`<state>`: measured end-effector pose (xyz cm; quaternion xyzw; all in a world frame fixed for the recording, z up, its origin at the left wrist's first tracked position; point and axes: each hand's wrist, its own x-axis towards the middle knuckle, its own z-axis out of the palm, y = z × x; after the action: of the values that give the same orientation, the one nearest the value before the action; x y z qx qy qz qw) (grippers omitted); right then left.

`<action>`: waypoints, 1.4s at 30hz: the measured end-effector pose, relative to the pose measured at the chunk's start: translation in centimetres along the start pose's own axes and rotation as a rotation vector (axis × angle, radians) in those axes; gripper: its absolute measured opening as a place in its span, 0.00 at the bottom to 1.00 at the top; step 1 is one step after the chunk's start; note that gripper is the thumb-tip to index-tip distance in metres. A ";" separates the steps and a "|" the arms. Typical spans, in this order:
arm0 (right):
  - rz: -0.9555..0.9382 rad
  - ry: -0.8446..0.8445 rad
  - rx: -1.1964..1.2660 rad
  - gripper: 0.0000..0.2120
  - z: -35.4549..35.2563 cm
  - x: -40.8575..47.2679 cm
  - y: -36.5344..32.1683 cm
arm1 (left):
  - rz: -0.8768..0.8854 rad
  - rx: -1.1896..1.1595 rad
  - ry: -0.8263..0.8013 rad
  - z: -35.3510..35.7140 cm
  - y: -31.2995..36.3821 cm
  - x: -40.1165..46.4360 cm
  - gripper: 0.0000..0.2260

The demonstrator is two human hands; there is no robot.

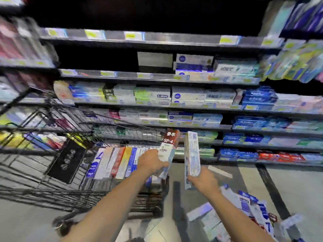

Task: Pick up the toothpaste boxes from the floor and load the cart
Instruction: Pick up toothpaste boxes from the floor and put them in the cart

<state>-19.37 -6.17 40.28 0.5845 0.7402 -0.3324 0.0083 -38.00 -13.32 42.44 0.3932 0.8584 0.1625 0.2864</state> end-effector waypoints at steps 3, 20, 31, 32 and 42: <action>-0.054 -0.026 -0.025 0.17 2.5 0.5 -4.7 | -0.058 -0.038 0.033 -2.7 -4.8 1.2 0.16; 0.090 -0.335 -0.074 0.30 28.1 6.6 -27.3 | -0.468 0.045 -0.120 -12.0 -35.9 12.8 0.13; 0.083 -0.422 -0.179 0.13 41.0 13.9 -31.6 | -0.494 0.053 -0.151 -7.5 -43.9 23.3 0.11; 0.079 -0.424 -0.181 0.15 42.1 14.7 -31.9 | -0.496 0.048 -0.146 -6.8 -44.3 24.1 0.10; 0.110 -0.391 -0.148 0.32 49.1 19.0 -32.6 | -0.430 0.154 -0.177 -1.8 -47.2 29.4 0.09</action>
<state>-72.21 -17.61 10.12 0.5462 0.7139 -0.3831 0.2127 -82.04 -20.96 9.31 0.2349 0.9038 -0.0030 0.3577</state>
